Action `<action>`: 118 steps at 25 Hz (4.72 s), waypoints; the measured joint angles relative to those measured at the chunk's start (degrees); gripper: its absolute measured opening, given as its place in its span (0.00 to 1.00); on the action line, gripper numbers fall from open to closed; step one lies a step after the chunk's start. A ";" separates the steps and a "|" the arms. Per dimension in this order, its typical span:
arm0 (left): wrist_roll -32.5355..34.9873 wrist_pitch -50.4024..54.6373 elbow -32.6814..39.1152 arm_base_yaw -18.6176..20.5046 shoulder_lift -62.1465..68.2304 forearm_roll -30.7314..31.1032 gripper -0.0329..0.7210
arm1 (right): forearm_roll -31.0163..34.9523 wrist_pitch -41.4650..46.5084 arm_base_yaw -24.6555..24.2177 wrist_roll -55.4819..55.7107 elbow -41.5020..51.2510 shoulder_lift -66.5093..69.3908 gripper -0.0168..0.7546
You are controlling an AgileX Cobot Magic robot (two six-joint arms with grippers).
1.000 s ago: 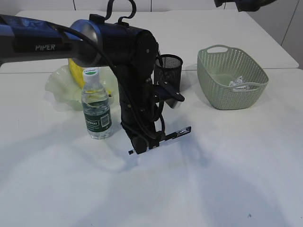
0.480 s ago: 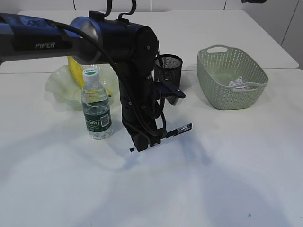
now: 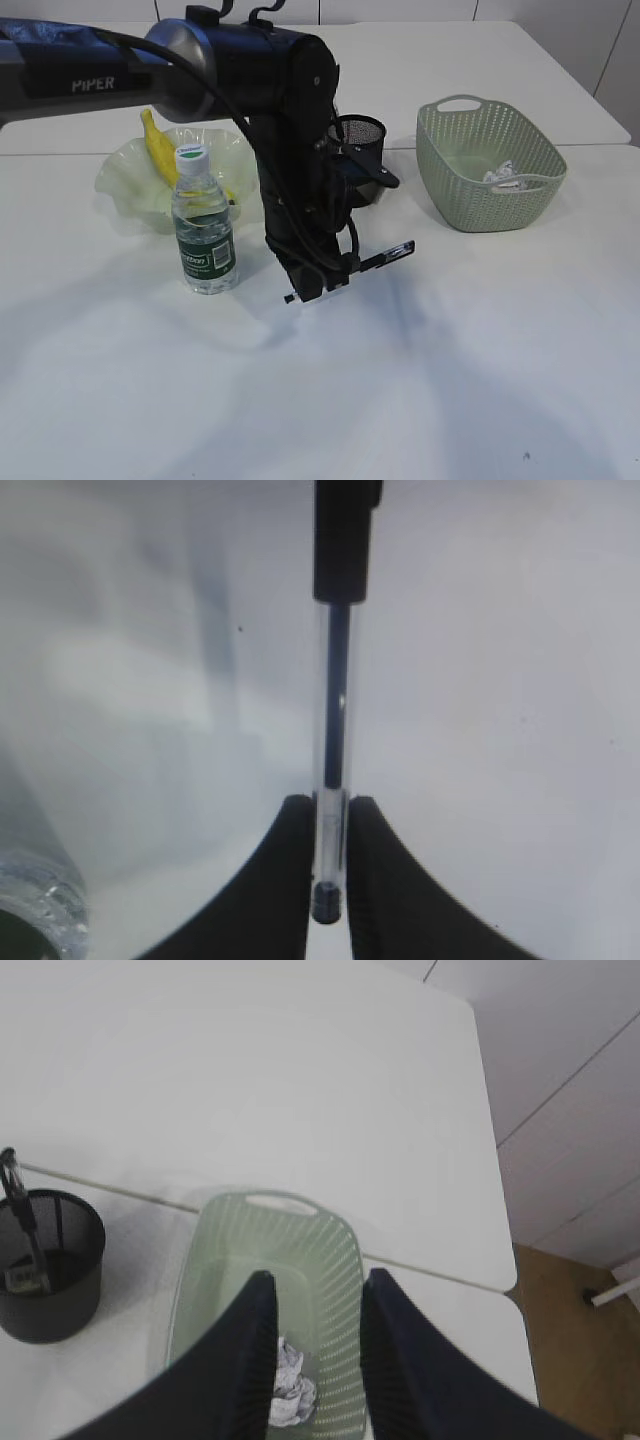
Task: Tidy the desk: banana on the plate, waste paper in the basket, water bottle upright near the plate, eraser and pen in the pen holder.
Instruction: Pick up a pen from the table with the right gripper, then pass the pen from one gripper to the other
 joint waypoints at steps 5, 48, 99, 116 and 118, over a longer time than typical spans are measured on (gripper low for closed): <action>-0.21 0.13 -3.91 0.00 0.00 0.00 0.10 | -0.35 -3.64 0.00 -1.90 1.51 -2.31 0.30; -2.03 0.26 -6.11 0.00 0.00 2.97 0.10 | -26.54 -35.73 -3.88 3.67 36.15 -16.64 0.30; -9.82 -1.10 -16.22 0.00 -5.49 10.82 0.10 | -25.30 -39.60 -3.98 35.66 37.42 -16.90 0.30; -16.47 -8.14 -16.22 0.00 -8.74 17.12 0.10 | -25.30 -49.27 -3.97 49.79 37.42 -16.90 0.30; -16.59 -8.67 -16.22 0.00 -9.18 17.33 0.10 | -25.30 -50.75 -4.08 51.06 37.42 -16.90 0.30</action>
